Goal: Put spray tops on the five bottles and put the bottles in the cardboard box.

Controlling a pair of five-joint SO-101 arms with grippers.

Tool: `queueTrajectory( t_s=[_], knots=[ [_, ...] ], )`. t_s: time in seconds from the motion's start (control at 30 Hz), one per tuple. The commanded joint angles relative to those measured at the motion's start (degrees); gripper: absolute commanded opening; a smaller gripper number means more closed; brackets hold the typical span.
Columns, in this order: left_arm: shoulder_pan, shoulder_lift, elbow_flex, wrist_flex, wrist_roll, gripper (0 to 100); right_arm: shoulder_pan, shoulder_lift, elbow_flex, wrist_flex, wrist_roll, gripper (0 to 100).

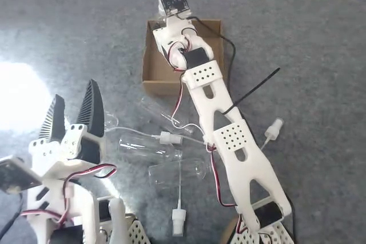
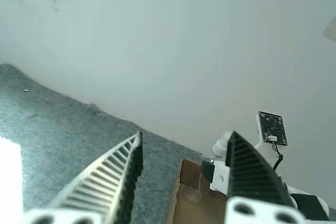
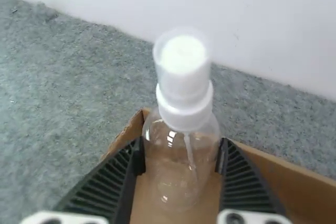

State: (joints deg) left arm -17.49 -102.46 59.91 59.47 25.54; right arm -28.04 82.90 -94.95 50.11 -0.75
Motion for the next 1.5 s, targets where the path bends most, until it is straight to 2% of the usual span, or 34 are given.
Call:
queueTrajectory(
  t_s=[0.0,0.23,0.37,0.5,1.03,1.47],
  knots=[
    [-0.35,-0.26,-2.77,-0.09,0.62,24,0.57,-2.15,-1.32,1.19,-2.55,13.8],
    [-0.35,-0.26,-2.77,-0.09,0.53,24,0.48,-2.15,-1.32,1.19,-2.02,14.1],
    [-0.35,-0.26,-2.77,-0.09,0.53,24,0.04,-2.15,-1.32,1.36,2.20,23.6],
    [-0.35,-0.26,-2.77,-0.09,0.53,24,-0.57,-2.33,-1.32,3.74,2.64,30.5],
    [-0.35,-0.26,-2.77,-0.09,0.53,24,-1.45,-5.49,-1.41,7.34,2.73,31.0],
    [-0.26,-0.26,-2.77,-0.09,0.53,24,-2.33,-2.68,-1.23,3.21,2.37,30.7]
  ],
)
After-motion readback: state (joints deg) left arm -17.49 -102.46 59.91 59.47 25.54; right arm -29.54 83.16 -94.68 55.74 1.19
